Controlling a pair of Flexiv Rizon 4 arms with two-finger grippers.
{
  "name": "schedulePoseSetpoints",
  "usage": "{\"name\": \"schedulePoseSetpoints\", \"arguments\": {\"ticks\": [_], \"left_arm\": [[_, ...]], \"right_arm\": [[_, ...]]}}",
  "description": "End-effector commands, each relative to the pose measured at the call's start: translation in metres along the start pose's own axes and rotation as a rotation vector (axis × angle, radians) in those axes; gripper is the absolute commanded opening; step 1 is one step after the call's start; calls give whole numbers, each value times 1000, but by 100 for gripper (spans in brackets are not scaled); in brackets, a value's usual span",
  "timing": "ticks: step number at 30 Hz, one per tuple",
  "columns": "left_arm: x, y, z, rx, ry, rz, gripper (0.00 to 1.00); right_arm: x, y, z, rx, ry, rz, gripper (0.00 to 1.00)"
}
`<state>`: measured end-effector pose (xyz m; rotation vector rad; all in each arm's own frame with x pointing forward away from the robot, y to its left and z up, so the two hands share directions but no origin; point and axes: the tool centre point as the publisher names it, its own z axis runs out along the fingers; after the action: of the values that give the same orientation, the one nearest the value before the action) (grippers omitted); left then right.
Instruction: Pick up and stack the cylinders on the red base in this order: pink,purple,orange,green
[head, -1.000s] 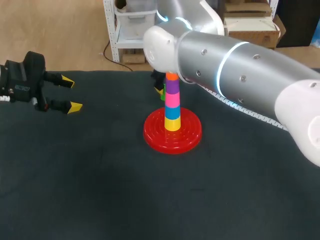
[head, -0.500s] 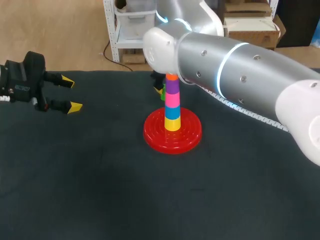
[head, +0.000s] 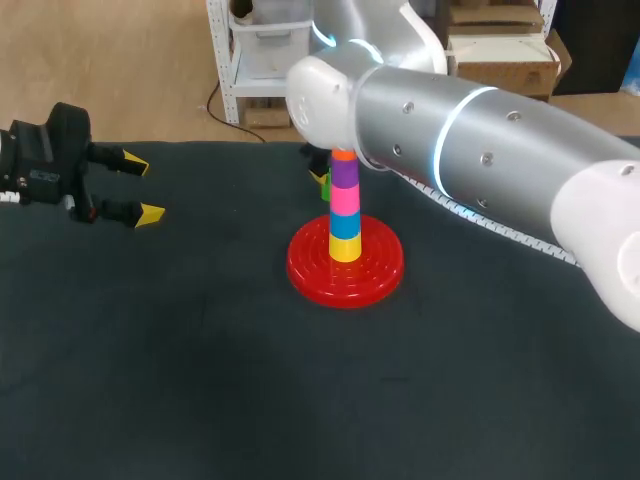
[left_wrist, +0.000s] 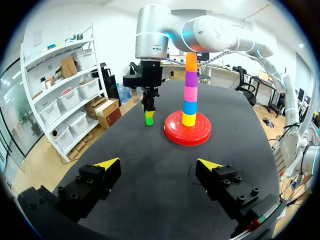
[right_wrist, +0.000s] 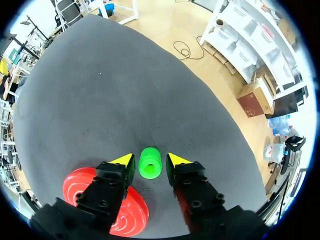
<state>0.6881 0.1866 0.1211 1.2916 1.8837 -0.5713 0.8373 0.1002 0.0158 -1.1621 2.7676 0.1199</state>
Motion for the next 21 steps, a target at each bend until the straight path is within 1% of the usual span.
{"name": "schedulePoseSetpoints", "arguments": {"ticks": [1,4,7,10,13,14,15,19,21], "left_arm": [[2,-1,0,-5,-6,3,100],[2,-1,0,-5,-6,3,100],[2,-1,0,-5,-6,3,100],[2,-1,0,-5,-6,3,100],[2,-1,0,-5,-6,3,100],[2,-1,0,-5,-6,3,100],[2,-1,0,-5,-6,3,100],[2,-1,0,-5,-6,3,100],[2,-1,0,-5,-6,3,100]], "right_arm": [[-10,-4,1,-4,1356,-1,0],[-9,-2,-7,11,1350,0,0],[-10,-1,-30,43,1300,17,0],[-12,2,-68,83,1230,30,0],[-11,5,-111,108,1132,35,0],[-9,8,-127,117,1096,29,0],[-7,9,-139,128,1084,34,0],[7,14,-184,145,1004,40,0],[14,18,-207,145,946,38,0]]}}
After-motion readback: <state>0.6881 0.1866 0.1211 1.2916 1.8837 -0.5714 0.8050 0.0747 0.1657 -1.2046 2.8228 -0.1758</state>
